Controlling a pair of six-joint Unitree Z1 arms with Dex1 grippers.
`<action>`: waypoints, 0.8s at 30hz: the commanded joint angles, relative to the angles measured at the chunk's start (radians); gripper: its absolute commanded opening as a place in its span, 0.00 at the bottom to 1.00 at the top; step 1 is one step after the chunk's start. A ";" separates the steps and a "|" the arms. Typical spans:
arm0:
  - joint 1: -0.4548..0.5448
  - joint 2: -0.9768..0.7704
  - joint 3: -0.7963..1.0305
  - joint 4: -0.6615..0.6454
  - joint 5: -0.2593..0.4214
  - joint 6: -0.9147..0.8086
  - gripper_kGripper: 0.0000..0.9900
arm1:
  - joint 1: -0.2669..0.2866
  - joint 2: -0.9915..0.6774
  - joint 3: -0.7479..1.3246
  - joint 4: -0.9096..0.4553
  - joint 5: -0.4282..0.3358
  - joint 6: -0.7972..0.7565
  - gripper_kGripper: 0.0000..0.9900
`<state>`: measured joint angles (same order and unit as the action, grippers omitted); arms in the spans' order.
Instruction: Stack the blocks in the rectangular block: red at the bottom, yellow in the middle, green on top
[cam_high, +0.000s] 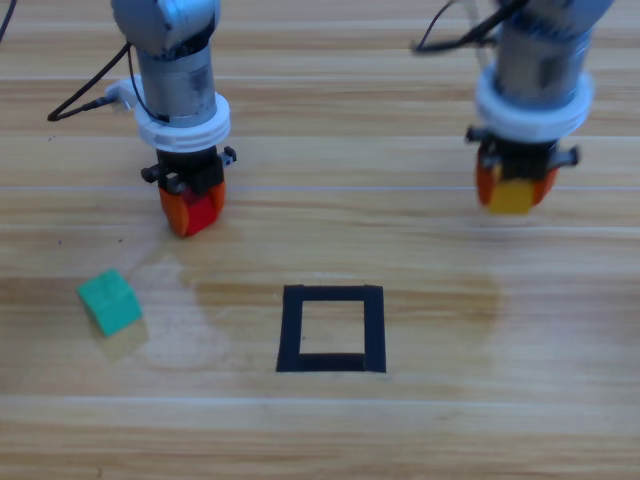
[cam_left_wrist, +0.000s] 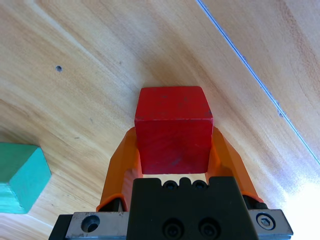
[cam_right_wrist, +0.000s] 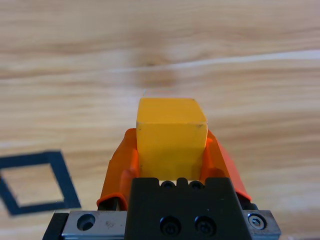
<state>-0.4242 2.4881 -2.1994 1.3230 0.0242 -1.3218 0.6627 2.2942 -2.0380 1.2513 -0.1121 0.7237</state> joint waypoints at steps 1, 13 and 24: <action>0.041 0.029 0.000 -0.002 -0.024 0.131 0.27 | 0.046 -0.266 0.121 0.014 0.015 -0.012 0.00; -0.091 -0.101 0.049 0.016 -0.013 0.699 0.00 | 0.048 -0.200 0.176 0.011 0.078 -0.055 0.00; -0.229 -0.238 0.188 0.033 -0.024 0.855 0.00 | 0.048 -0.176 0.183 0.011 0.072 -0.036 0.00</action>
<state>-0.5944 2.3085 -2.0647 1.3471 0.0189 -0.5051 0.6898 2.0523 -1.8837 1.2542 -0.0506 0.6745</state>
